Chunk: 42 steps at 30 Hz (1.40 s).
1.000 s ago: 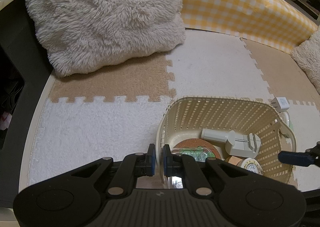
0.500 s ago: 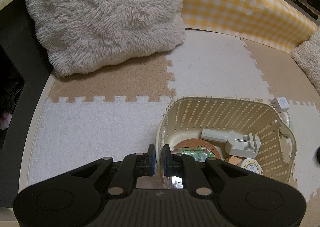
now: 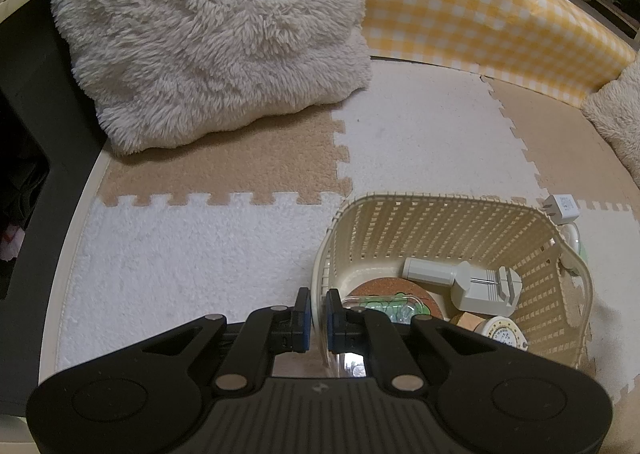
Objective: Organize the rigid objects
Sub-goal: 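Withdraw the right tool from the basket toward the mint-green case, then grasp the mint-green round case with the right tool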
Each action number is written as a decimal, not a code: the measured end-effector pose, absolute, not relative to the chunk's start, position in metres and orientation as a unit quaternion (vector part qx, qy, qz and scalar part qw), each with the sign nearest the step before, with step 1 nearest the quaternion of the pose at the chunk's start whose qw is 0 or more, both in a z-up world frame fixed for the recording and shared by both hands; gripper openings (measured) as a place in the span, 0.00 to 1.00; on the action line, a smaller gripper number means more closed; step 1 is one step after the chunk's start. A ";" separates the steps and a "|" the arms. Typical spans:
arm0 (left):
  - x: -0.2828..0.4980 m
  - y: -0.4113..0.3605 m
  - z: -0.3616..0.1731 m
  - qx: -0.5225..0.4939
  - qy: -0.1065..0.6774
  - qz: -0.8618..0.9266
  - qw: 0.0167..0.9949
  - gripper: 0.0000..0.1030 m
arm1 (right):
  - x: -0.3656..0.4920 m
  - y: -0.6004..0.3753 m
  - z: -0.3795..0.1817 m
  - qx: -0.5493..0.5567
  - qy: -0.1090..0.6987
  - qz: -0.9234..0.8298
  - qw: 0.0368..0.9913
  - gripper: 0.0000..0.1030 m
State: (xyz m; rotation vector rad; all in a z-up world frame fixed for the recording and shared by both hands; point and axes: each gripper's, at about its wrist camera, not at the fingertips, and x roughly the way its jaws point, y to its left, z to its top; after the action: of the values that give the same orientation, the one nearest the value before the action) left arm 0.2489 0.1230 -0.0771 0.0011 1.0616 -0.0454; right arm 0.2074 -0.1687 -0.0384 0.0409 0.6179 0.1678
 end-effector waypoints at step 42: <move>0.249 0.122 -0.077 0.008 0.507 -0.021 0.861 0.08 | 0.257 -0.227 -0.176 0.079 0.387 0.007 0.919 0.49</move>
State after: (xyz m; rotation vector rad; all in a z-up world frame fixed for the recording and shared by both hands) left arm 0.2489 0.1223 -0.0767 0.0162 1.0643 -0.0445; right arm 0.2568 -0.2266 -0.1757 0.1615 0.7960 0.0154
